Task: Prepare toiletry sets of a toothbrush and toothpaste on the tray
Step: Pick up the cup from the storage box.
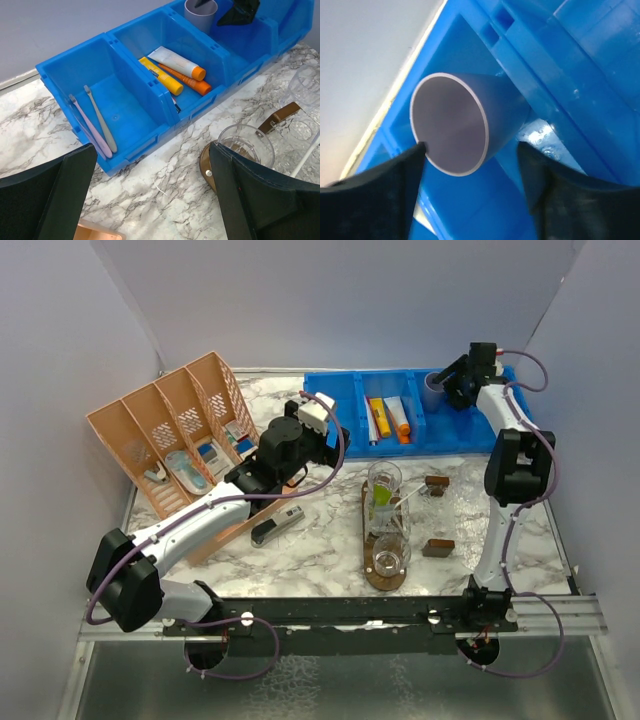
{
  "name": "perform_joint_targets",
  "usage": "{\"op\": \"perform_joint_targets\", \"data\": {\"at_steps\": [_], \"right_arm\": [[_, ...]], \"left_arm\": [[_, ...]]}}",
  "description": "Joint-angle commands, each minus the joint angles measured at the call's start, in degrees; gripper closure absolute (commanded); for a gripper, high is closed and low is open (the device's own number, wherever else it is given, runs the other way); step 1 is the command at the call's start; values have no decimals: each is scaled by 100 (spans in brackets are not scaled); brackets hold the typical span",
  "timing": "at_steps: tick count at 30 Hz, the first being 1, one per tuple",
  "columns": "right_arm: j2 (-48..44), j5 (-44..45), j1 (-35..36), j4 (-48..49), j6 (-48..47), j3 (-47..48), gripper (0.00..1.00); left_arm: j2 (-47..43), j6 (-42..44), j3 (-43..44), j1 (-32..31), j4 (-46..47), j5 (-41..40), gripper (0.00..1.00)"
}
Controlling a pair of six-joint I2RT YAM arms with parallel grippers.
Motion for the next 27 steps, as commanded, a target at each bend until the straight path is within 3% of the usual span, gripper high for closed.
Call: {"op": "perform_joint_targets", "data": {"at_steps": [1, 2, 4, 13, 16, 19, 24, 27], "right_arm": [[358, 960, 193, -908, 886, 639, 47], [436, 1041, 203, -1042, 1071, 740, 55], [584, 1198, 228, -1255, 1277, 981, 59], [832, 1529, 313, -1806, 1770, 1230, 62], [701, 1388, 319, -1797, 1612, 1256, 71], [406, 1352, 315, -1567, 1314, 1200, 88], [-110, 1437, 313, -1612, 1064, 1222, 99], [-492, 1463, 313, -1562, 988, 987, 99]], "left_arm": [[18, 12, 169, 23, 73, 24, 2], [19, 9, 168, 23, 70, 28, 2], [19, -1, 168, 24, 78, 48, 2], [-3, -15, 160, 23, 78, 69, 2], [0, -15, 163, 23, 84, 50, 2], [15, -28, 160, 23, 85, 95, 2], [16, -40, 160, 23, 92, 129, 2], [19, -41, 151, 23, 99, 129, 2]]}}
